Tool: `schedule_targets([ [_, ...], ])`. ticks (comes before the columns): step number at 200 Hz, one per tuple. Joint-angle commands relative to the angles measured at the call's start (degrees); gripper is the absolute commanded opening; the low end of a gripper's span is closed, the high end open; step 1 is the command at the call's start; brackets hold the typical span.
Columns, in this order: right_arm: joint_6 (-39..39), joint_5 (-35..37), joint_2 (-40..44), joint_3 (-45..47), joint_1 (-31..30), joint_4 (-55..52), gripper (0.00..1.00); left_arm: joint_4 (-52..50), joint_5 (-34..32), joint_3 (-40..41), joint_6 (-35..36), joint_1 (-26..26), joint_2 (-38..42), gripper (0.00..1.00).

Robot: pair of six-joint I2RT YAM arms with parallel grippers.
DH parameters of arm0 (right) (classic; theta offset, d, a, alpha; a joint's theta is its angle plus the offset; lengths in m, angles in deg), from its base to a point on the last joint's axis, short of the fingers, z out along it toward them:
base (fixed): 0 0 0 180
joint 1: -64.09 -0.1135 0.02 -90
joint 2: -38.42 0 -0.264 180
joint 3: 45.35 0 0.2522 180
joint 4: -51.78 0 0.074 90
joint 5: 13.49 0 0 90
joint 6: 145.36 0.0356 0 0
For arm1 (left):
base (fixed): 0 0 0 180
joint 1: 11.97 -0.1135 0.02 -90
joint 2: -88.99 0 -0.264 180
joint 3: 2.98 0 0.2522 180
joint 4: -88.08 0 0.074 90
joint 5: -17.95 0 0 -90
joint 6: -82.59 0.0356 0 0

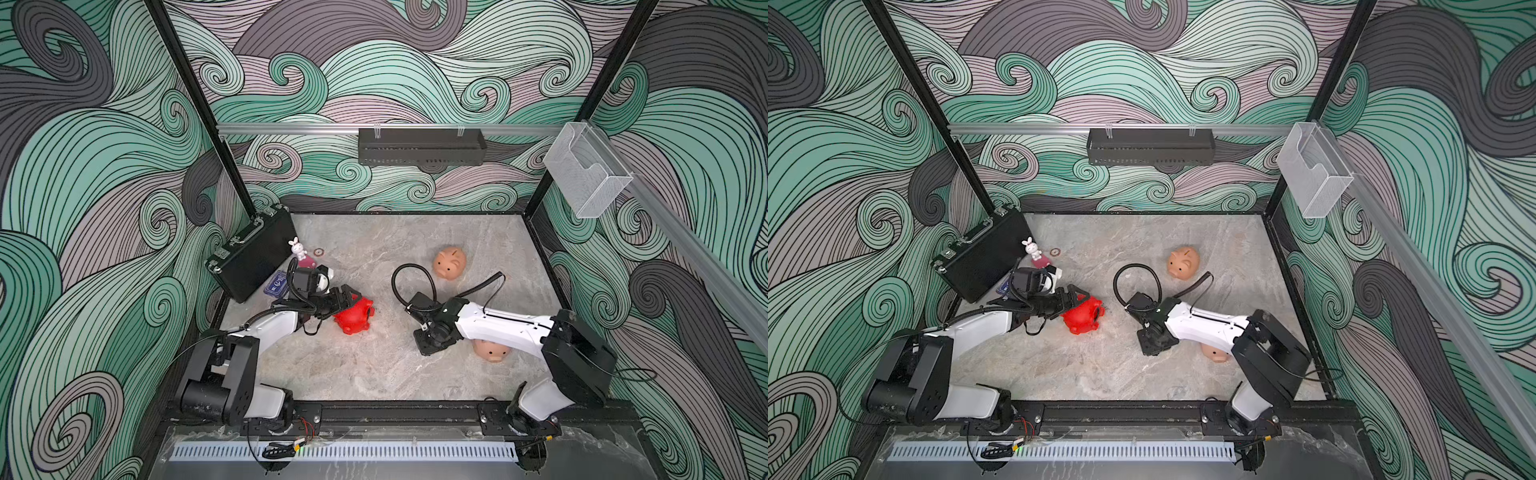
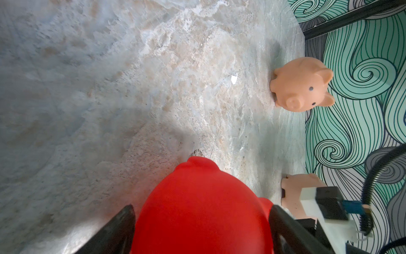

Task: Open piggy banks
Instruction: Place the lid at the center of the board, then adjust the piggy bank at the center of the board.

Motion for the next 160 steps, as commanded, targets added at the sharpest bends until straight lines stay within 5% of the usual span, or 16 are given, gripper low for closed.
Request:
schedule_targets([
  [1,0.51,1.3,2.72,0.12,0.0,-0.62,0.22,-5.38,-1.87,0.18,1.21,0.51,0.54,0.91],
  [98,5.39,-6.59,14.65,6.55,3.08,16.16,0.41,-7.97,-3.15,-1.79,-1.69,0.54,5.75,0.92],
  [160,11.93,-10.87,11.23,5.06,2.49,29.19,0.7,-12.18,-7.37,-2.17,-3.75,0.51,12.99,0.93],
])
